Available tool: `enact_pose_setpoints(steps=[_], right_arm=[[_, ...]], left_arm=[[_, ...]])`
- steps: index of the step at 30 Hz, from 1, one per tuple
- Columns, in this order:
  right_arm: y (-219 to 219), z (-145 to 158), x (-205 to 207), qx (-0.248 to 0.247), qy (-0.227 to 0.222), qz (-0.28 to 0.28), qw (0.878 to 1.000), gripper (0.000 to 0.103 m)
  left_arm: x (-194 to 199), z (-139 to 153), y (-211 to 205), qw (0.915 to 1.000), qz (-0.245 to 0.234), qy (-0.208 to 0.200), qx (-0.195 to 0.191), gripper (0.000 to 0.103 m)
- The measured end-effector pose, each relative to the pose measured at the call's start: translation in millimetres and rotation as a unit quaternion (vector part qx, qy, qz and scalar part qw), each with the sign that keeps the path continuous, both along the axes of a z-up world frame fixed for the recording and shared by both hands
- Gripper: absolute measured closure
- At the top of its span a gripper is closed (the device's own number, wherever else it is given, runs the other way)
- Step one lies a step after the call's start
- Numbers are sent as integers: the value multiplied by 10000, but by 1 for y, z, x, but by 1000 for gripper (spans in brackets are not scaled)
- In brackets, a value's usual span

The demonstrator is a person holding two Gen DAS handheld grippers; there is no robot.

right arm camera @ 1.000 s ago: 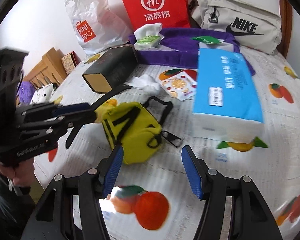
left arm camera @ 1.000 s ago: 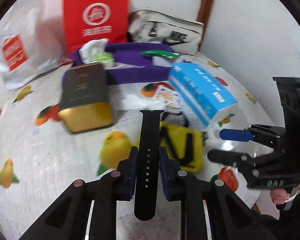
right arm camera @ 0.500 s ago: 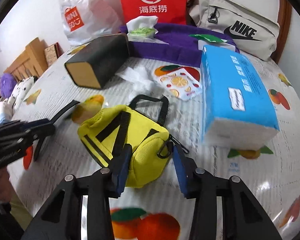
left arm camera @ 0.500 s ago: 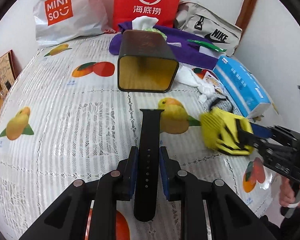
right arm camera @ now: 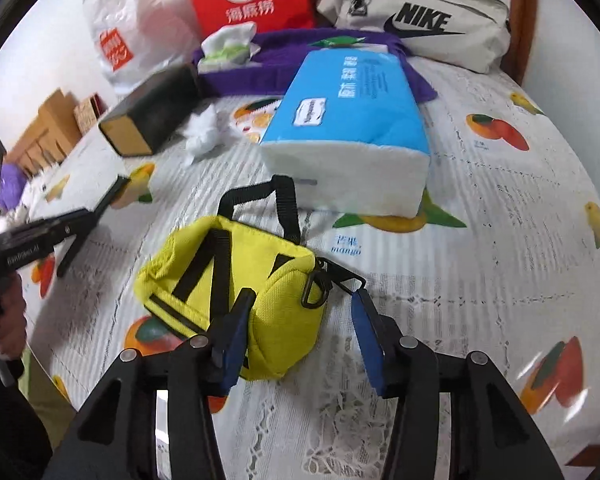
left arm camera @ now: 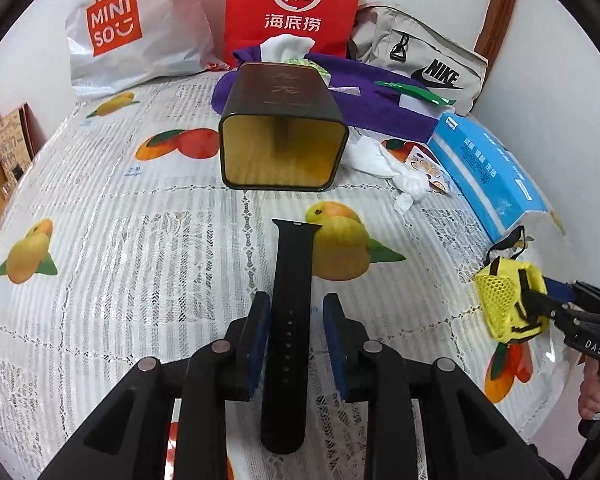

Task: Organize soft objects
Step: 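Close the right tool on the yellow bag and lift it while the left tool holds the strap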

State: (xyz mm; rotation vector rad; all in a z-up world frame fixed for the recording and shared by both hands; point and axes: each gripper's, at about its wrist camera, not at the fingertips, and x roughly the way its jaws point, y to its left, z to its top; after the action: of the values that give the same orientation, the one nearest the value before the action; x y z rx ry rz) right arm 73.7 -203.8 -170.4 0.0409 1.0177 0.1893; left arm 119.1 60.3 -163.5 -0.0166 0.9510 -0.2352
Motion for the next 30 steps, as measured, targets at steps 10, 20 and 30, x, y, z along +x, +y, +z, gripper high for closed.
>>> enact_pose_setpoints(steps=[10, 20, 30], right_arm=[[-7, 2, -3, -63, -81, 24, 9999, 74], [-10, 0, -3, 36, -243, 61, 9997, 76], [-11, 20, -16, 192, -327, 280, 9989, 77]], left_arm=[[4, 0, 3, 9998, 51, 110, -155, 81], [2, 2, -7, 9999, -25, 1, 167, 83], [-9, 22, -14, 10000, -10, -37, 77, 83]])
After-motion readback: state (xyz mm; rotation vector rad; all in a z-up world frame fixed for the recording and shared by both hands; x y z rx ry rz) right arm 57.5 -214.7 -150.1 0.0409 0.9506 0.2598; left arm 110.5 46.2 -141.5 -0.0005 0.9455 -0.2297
